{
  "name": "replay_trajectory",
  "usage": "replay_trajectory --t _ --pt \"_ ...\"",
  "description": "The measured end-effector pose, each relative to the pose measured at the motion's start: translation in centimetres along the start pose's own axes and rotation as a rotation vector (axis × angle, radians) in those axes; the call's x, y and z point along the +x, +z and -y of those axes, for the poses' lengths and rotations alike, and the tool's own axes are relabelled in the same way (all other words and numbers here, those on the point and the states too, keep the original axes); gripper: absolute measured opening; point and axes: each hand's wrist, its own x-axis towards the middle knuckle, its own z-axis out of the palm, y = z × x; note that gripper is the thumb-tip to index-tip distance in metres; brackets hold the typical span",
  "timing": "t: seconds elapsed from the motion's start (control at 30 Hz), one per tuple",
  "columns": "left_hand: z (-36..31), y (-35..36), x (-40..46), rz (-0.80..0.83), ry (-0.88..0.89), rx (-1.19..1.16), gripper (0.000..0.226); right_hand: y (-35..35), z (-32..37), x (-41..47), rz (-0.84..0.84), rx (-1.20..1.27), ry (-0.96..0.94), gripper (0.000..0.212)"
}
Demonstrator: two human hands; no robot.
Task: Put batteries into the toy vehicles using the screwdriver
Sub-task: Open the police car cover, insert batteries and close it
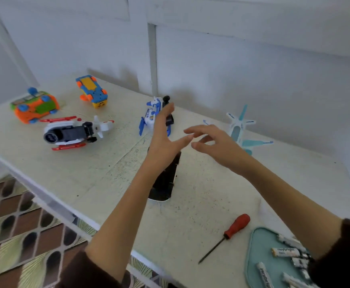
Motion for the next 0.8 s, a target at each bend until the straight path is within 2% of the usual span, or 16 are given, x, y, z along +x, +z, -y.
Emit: replay_trajectory --t 0.1,0.27,0.4,0.63,0.8 --pt "1.4 -3.1 -2.2 -0.035 -0.034 0.051 0.073 3.2 -0.3 0.2 0.112 -0.022 -0.040 0.033" --pt "4.8 -5.4 -5.7 0.036 -0.230 0.086 0.085 6.1 -1.7 0.5 0.214 -0.048 -0.005 0.040" --pt "5.9 -4.9 -7.2 0.131 -0.335 0.022 0.087 6.6 -1.9 0.2 0.276 0.139 0.034 0.037" --pt "5.5 -3.3 -7.5 0.163 -0.320 -0.120 0.082 7.1 -2.7 -0.3 0.101 0.244 0.040 0.037" --pt "4.6 -1.7 -8.0 0.180 -0.216 -0.151 0.078 4.5 -2.2 -1.1 0.056 0.337 0.070 0.035"
